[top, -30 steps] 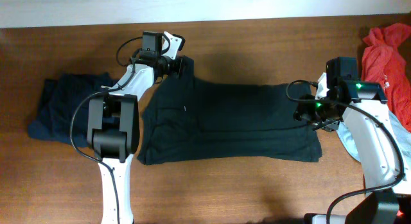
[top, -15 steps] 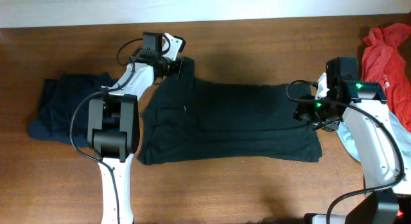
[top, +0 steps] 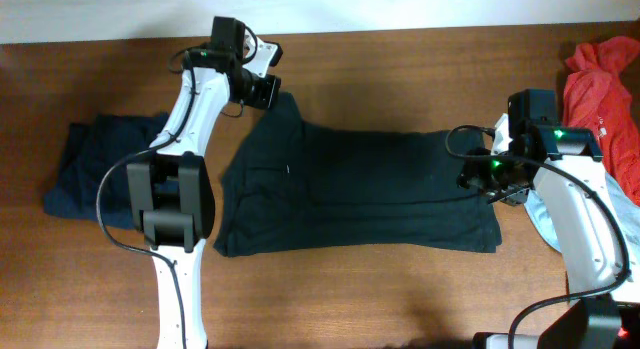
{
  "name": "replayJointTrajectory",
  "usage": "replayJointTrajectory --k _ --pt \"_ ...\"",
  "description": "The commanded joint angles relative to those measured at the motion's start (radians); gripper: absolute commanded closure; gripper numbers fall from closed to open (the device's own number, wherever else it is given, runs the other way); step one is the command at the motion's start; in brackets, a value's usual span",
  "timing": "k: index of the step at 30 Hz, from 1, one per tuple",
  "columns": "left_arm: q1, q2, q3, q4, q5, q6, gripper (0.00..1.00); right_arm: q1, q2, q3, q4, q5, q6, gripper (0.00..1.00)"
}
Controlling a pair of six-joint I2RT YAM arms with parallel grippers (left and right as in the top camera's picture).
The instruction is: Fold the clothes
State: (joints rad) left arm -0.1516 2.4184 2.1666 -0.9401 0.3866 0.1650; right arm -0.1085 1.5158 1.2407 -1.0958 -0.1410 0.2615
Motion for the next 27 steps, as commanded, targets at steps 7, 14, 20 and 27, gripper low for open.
replayJointTrajectory --k 7,14,20,27 --pt "0.004 0.000 0.076 -0.396 0.014 0.010 1.00 -0.003 -0.003 0.010 0.023 -0.006 -0.003 0.39" --pt "0.004 0.000 0.076 -0.623 0.022 0.010 1.00 -0.003 -0.003 0.010 0.038 -0.006 -0.003 0.39" --pt "0.001 0.000 0.076 -0.723 0.017 0.010 1.00 -0.003 -0.003 0.010 0.041 -0.006 -0.003 0.39" --pt "-0.010 0.000 0.076 -0.729 0.010 0.010 0.99 -0.003 -0.003 0.010 0.040 -0.006 -0.003 0.39"
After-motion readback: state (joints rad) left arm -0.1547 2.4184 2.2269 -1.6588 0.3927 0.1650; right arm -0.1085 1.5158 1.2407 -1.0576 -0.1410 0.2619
